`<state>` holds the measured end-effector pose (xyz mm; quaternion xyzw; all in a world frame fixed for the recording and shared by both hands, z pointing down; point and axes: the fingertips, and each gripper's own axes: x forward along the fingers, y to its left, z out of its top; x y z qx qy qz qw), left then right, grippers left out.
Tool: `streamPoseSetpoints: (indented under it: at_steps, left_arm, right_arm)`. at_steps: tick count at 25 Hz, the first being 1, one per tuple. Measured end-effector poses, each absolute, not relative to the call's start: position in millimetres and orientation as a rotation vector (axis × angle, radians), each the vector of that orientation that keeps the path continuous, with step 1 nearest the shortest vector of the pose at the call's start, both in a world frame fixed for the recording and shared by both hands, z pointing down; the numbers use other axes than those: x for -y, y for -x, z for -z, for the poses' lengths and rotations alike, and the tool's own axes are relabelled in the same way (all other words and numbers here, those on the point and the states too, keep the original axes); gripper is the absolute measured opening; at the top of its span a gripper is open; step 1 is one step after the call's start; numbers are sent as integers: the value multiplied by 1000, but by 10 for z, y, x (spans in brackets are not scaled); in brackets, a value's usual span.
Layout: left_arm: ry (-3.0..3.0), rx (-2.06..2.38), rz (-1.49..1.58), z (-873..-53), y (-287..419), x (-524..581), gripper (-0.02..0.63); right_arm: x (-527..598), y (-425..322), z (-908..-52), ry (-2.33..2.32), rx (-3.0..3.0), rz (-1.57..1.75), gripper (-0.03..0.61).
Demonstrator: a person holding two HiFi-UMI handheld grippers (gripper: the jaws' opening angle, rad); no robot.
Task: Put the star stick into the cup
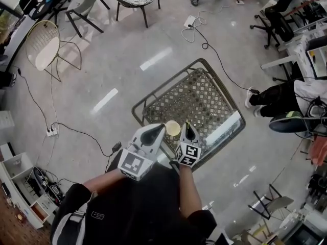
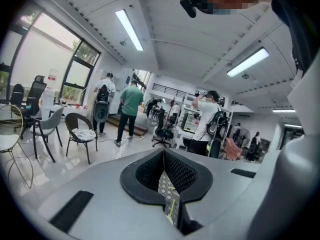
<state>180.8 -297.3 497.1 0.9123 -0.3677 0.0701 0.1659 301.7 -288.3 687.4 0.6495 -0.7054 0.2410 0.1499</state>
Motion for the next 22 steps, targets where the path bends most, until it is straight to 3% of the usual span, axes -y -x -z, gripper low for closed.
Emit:
streamPoseSetpoints:
  at_steps: [22]
  left_arm:
    - [-2581, 1085, -211, -5018, -1778, 3103, 17]
  right_arm:
    - [3076, -3055, -7562, -1733, 1943, -850, 21]
